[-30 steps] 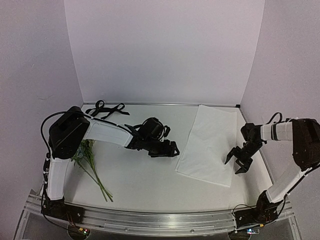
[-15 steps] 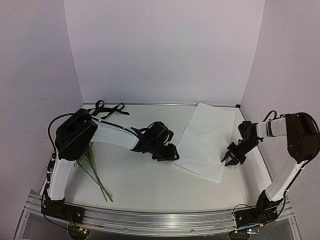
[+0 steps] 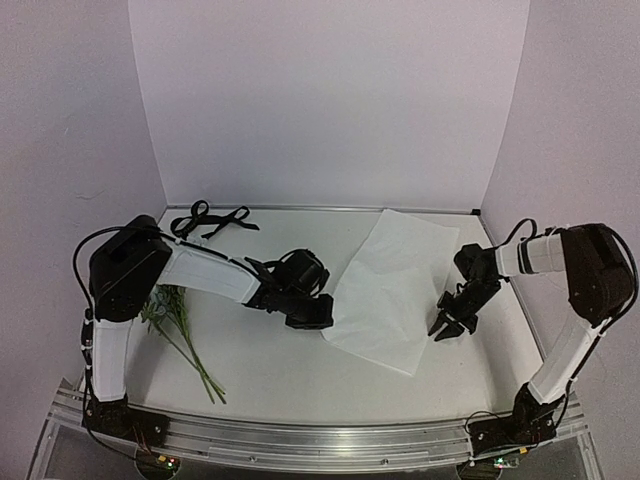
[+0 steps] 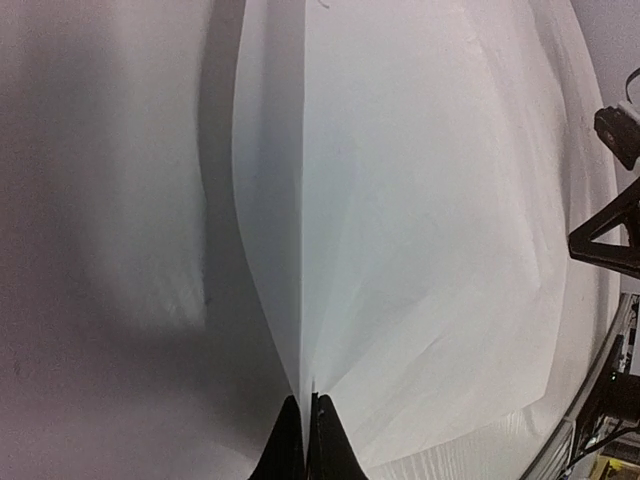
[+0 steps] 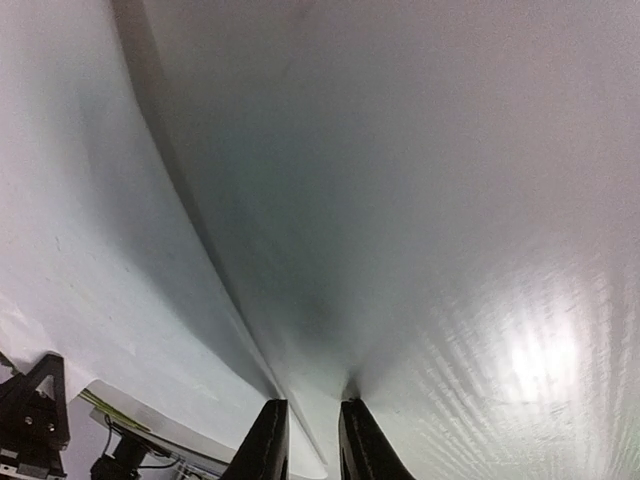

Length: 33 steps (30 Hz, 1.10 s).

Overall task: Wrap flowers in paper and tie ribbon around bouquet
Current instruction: Move the folded wrapping paper to the center of the board, then pick up the corner of the folded wrapping paper at the center of the board.

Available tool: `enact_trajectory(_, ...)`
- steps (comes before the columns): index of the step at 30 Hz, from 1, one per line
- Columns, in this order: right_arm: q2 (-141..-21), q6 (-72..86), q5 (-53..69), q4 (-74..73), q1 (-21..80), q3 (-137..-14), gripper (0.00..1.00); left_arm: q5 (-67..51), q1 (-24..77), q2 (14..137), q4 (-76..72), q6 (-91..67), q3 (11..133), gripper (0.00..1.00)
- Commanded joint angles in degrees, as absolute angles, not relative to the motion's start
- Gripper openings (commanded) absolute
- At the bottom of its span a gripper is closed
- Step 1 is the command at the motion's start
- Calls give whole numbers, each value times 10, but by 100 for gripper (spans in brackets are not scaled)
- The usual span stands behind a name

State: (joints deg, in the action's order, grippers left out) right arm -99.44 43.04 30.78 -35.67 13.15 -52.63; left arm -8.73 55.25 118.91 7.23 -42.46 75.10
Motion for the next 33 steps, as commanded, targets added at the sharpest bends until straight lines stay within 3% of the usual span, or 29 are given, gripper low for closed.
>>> enact_trajectory(1, -1000, 419, 280, -404, 196, -566, 19, -49, 561, 1070, 79, -430, 679, 0)
enact_trajectory(4, -1018, 430, 275, -410, 238, -597, 19, -35, 575, 1021, 87, -440, 624, 1)
enact_trajectory(11, -1068, 458, 265, -410, 309, -660, 20, -5, 583, 939, 99, -466, 532, 19)
enact_trajectory(19, -1099, 490, 260, -390, 340, -683, 20, 27, 583, 937, 106, -467, 520, 19)
enact_trajectory(23, -1101, 494, 258, -387, 344, -685, 22, 32, 583, 933, 116, -467, 518, 31)
enact_trajectory(30, -1105, 494, 260, -387, 345, -687, 23, 53, 583, 933, 134, -462, 518, 31)
enact_trajectory(33, -1106, 493, 260, -387, 345, -685, 23, 59, 583, 936, 147, -456, 523, 35)
